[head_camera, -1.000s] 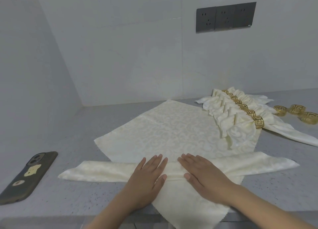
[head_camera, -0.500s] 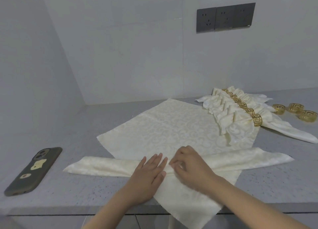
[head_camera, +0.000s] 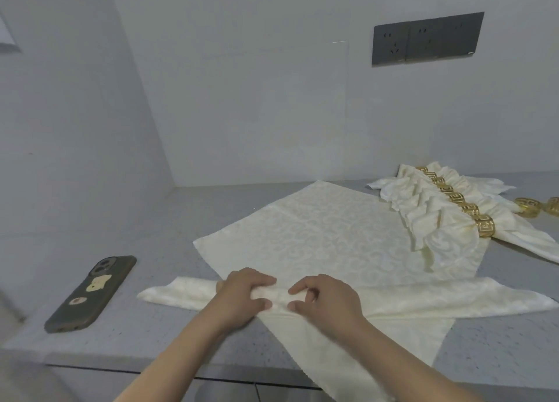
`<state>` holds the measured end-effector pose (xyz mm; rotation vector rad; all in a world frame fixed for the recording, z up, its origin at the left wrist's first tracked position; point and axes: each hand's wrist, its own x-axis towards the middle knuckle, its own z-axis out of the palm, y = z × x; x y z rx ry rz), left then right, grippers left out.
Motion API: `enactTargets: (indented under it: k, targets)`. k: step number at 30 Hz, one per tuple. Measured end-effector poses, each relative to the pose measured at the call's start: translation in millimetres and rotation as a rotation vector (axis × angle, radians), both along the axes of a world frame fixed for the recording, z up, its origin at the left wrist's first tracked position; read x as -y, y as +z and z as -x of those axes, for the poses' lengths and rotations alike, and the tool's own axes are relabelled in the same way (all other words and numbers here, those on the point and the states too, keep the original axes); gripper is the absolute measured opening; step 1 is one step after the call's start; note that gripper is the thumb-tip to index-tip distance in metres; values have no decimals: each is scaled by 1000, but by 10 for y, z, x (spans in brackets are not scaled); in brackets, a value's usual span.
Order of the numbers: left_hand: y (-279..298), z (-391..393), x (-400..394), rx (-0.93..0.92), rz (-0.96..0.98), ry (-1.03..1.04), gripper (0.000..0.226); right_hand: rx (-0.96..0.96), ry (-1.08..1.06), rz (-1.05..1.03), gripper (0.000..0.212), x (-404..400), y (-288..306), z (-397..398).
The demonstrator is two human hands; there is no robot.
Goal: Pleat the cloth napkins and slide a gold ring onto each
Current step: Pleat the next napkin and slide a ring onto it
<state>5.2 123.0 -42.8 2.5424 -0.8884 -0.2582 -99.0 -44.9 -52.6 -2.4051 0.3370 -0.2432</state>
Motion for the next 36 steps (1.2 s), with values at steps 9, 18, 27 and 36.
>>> enactTargets:
  k: [9, 18, 27, 36]
  targets:
    - [311, -219, 113, -76, -310, 9, 35, -90, 151, 215, 32, 8, 34, -50]
    - [403, -170, 164, -83, -421, 30, 39, -208, 286, 334, 40, 34, 164, -125]
    - [388, 47, 207, -151, -242, 60, 16, -248, 327, 335, 44, 68, 115, -133]
    - [715, 129, 417, -537, -211, 86, 24, -104, 302, -241, 20, 265, 191, 69]
